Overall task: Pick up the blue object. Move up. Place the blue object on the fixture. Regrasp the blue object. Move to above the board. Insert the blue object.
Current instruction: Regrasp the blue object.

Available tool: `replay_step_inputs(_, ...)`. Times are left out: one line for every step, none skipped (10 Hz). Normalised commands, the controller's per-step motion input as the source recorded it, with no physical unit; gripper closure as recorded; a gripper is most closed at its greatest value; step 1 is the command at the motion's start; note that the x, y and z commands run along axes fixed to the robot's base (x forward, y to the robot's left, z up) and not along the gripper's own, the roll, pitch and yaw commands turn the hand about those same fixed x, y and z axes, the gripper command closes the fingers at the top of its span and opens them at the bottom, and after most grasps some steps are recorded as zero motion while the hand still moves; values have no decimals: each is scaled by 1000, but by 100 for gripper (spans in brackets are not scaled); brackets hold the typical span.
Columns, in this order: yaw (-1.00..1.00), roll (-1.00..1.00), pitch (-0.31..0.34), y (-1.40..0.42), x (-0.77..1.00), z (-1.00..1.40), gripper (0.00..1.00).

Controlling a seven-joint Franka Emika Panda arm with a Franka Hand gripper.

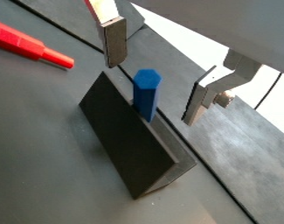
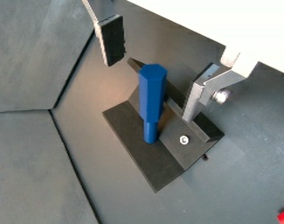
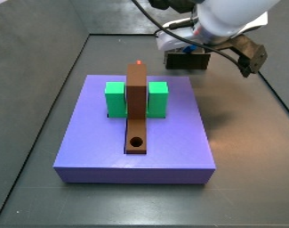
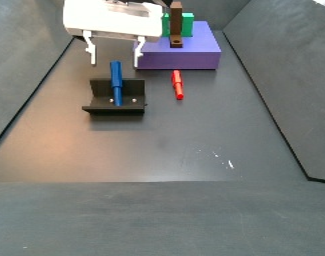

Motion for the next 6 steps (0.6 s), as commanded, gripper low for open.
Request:
replay_step_inputs(0,149,6,0,0,-143,0)
replay_step_inputs(0,126,0,0,0,-160,0)
replay_step_inputs(0,0,0,0,0,0,0)
replay_step_inputs(0,0,0,0,0,0,100)
replay_step_inputs(0,0,0,0,0,0,100)
replay_step_inputs(0,0,0,0,0,0,100)
